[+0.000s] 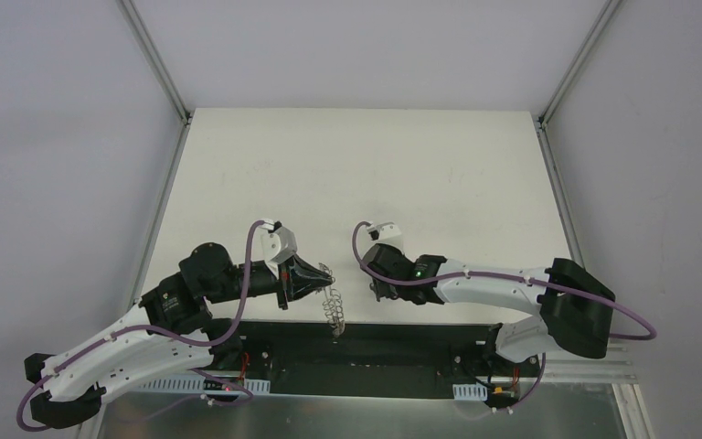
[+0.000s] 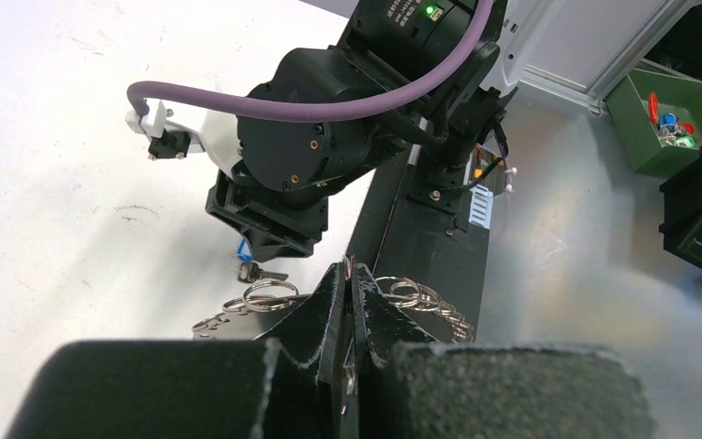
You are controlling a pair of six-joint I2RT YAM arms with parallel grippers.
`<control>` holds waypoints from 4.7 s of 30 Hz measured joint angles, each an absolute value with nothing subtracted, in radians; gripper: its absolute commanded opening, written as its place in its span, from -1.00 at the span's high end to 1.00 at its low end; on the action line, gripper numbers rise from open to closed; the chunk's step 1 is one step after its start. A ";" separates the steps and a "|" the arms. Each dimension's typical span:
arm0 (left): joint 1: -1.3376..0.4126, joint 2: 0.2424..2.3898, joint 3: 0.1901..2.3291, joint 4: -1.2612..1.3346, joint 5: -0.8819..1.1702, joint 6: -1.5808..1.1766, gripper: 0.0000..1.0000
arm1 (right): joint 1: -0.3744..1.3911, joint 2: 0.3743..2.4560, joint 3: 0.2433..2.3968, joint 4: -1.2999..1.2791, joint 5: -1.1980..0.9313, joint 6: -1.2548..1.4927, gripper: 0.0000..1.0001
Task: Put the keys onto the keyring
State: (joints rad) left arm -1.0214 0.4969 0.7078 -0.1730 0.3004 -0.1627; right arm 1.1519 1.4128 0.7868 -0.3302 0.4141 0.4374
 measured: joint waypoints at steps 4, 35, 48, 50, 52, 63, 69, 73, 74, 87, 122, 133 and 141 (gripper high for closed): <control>-1.021 0.497 0.708 -0.173 0.301 -0.163 1.00 | 1.151 1.419 0.801 -0.330 0.432 0.435 0.21; -1.021 0.480 0.704 -0.173 0.307 -0.163 1.00 | 0.914 1.480 0.778 -0.083 -0.147 -0.065 -0.10; -1.021 0.482 0.704 -0.173 0.310 -0.163 1.00 | 0.875 1.501 0.723 0.052 -0.190 -0.076 -0.03; -1.021 0.482 0.704 -0.173 0.310 -0.163 1.00 | 0.875 1.501 0.708 0.061 -0.200 -0.070 0.00; -1.021 0.482 0.704 -0.173 0.311 -0.163 1.00 | 0.875 1.501 0.694 0.066 -0.207 -0.062 0.01; -1.021 0.483 0.704 -0.173 0.311 -0.163 1.00 | 0.877 1.405 0.615 0.075 -0.202 -0.022 0.10; -1.021 0.491 0.704 -0.173 0.311 -0.163 1.00 | 0.880 1.372 0.598 0.074 -0.192 -0.014 0.16; -1.021 0.492 0.704 -0.173 0.311 -0.163 1.00 | 0.881 1.372 0.594 0.074 -0.187 -0.011 0.22; -1.021 0.492 0.704 -0.173 0.311 -0.163 1.00 | 0.881 1.372 0.594 0.073 -0.186 -0.011 0.25; -1.021 0.492 0.704 -0.173 0.311 -0.163 1.00 | 0.881 1.373 0.594 0.074 -0.187 0.019 0.47; -1.021 0.493 0.704 -0.173 0.311 -0.163 1.00 | 1.044 1.456 0.694 -0.060 0.090 -0.088 0.40; -1.021 0.492 0.704 -0.173 0.311 -0.163 1.00 | 1.057 1.457 0.705 -0.089 0.128 -0.086 0.84; -1.022 0.488 0.690 -0.173 0.311 -0.164 1.00 | 1.056 1.457 0.706 -0.093 0.146 -0.037 1.00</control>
